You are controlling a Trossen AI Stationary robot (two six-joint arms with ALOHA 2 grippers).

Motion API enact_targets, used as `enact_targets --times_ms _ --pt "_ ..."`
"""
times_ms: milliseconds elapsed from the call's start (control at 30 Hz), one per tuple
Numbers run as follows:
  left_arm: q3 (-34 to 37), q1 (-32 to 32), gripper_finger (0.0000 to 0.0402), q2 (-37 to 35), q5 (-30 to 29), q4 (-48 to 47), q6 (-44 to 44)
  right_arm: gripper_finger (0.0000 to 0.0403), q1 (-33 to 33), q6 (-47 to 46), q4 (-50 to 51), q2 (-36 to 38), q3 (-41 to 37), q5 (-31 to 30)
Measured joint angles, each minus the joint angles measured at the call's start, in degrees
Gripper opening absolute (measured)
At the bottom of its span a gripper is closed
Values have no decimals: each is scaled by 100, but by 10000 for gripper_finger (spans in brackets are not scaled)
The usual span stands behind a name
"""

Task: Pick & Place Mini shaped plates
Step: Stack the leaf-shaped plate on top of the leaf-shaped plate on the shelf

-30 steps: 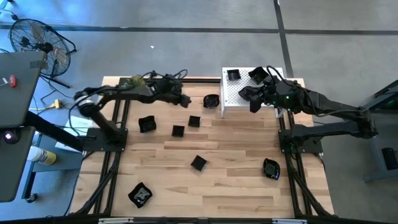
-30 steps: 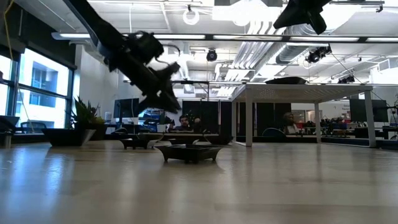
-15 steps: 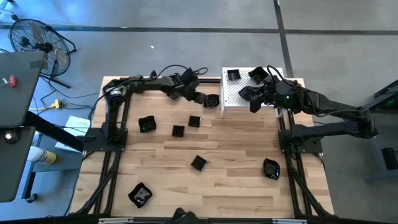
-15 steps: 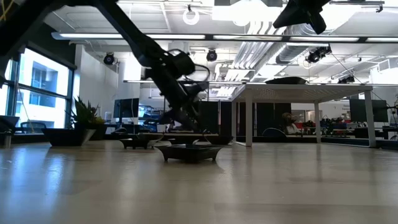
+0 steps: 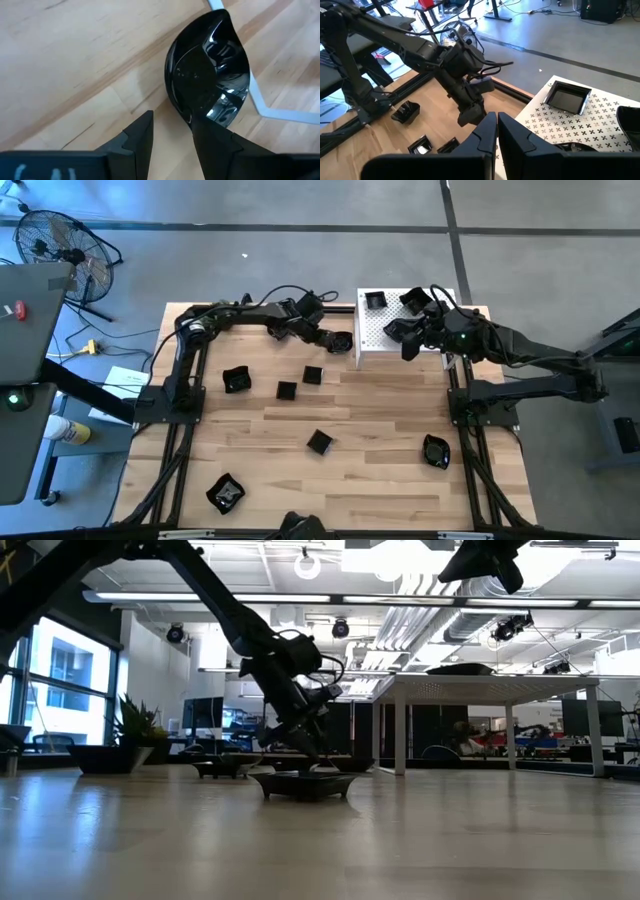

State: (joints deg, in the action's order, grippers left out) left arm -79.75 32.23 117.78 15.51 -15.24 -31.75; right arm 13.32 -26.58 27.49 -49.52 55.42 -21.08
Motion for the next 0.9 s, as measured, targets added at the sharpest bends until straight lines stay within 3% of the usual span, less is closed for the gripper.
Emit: enact_targets --times_ms 900 --pt "2 -10 131 -9 23 -32 -13 11 0 221 -177 0 0 0"
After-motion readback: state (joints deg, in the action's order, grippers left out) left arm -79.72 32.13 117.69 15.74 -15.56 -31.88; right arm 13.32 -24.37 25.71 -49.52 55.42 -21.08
